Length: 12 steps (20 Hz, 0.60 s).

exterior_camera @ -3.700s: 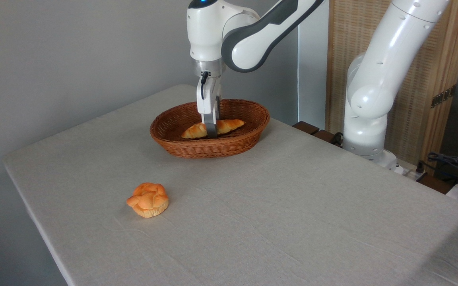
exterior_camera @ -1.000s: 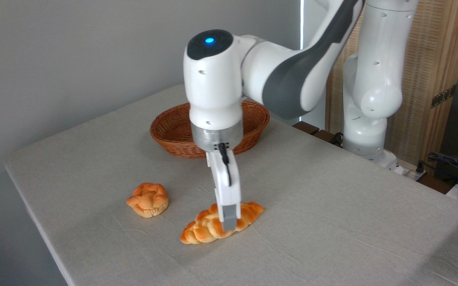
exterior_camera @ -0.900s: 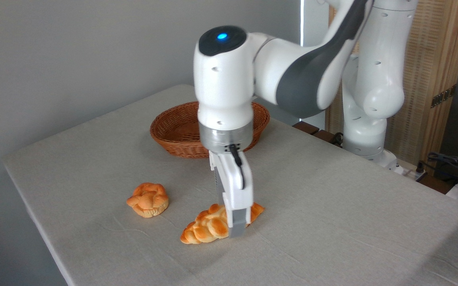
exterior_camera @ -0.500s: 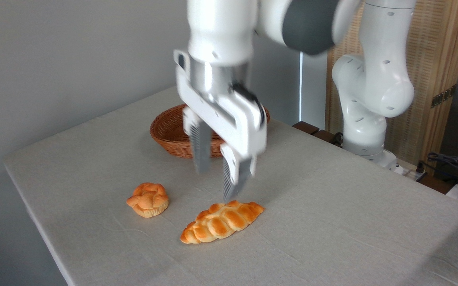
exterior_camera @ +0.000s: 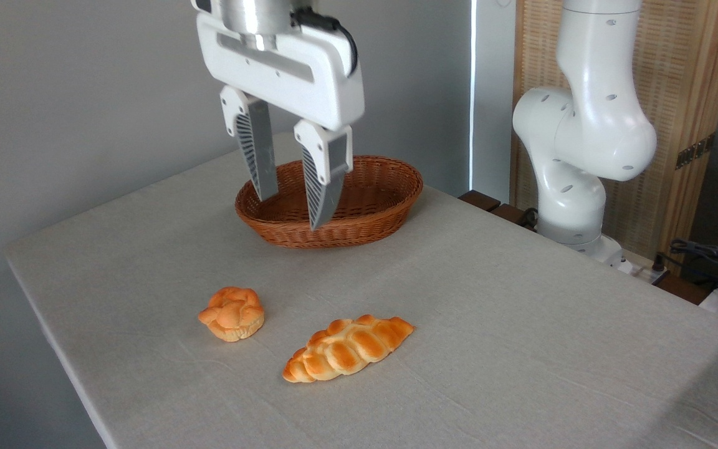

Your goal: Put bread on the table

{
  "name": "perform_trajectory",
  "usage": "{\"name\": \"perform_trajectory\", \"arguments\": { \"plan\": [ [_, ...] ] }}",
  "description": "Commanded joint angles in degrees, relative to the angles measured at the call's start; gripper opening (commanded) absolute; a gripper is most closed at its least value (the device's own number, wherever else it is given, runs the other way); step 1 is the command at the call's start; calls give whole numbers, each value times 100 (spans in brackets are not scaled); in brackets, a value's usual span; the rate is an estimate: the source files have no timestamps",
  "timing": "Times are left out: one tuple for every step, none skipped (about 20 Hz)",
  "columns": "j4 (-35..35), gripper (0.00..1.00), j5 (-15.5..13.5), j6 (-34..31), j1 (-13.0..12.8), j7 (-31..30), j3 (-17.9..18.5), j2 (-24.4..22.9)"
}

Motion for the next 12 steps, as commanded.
{"name": "perform_trajectory", "arguments": {
  "plan": [
    [295,100,255,-218,100,-317,-386,235],
    [286,100,388,-218,91,-378,-501,244],
    [269,100,415,-209,91,-431,-572,270],
    [242,100,416,-201,91,-492,-598,270],
    [216,100,424,-166,91,-493,-660,270],
    [137,100,424,-104,91,-493,-747,270],
    [41,100,433,18,82,-493,-766,253],
    [-30,100,450,158,65,-493,-766,226],
    [-74,100,451,238,65,-484,-766,209],
    [-83,100,459,239,65,-475,-766,209],
    [-83,100,459,239,65,-475,-766,217],
    [-118,100,459,222,65,-475,-766,217]
  ]
}}
